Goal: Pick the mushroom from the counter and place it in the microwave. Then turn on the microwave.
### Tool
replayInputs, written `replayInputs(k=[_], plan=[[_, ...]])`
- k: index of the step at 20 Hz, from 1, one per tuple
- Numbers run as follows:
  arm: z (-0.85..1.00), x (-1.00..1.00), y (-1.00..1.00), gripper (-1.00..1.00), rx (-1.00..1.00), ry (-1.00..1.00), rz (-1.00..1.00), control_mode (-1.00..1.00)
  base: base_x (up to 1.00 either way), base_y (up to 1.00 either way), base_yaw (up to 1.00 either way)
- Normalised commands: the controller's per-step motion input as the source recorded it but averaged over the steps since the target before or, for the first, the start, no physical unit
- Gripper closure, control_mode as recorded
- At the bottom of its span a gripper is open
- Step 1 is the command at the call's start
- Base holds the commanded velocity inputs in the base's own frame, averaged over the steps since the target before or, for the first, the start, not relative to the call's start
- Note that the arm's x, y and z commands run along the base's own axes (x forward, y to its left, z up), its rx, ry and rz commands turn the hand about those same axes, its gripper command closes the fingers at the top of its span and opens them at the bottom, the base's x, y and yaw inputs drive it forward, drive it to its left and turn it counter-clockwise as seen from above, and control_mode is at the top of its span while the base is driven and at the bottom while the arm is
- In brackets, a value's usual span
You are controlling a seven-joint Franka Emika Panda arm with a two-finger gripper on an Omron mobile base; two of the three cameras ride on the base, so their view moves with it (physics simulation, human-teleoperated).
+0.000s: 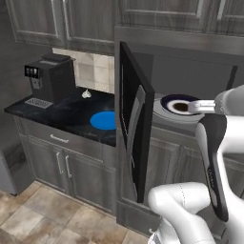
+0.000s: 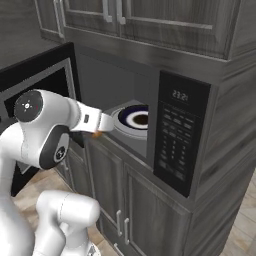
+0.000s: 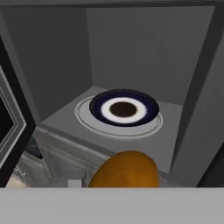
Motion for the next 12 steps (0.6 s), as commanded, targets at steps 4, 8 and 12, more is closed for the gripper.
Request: replayInputs(k=[4, 8, 12], plan=[[-0.05, 0.31, -0.07, 1.0, 0.0, 0.0, 0.02, -1.0, 0.0, 0.0, 0.0], [-0.04, 0.38, -0.03, 1.0, 0.0, 0.0, 0.0, -1.0, 0.0, 0.0, 0.0], [-0.07, 0.38, 0.0, 1.0, 0.0, -0.01, 0.0, -1.0, 0.0, 0.0, 0.0]])
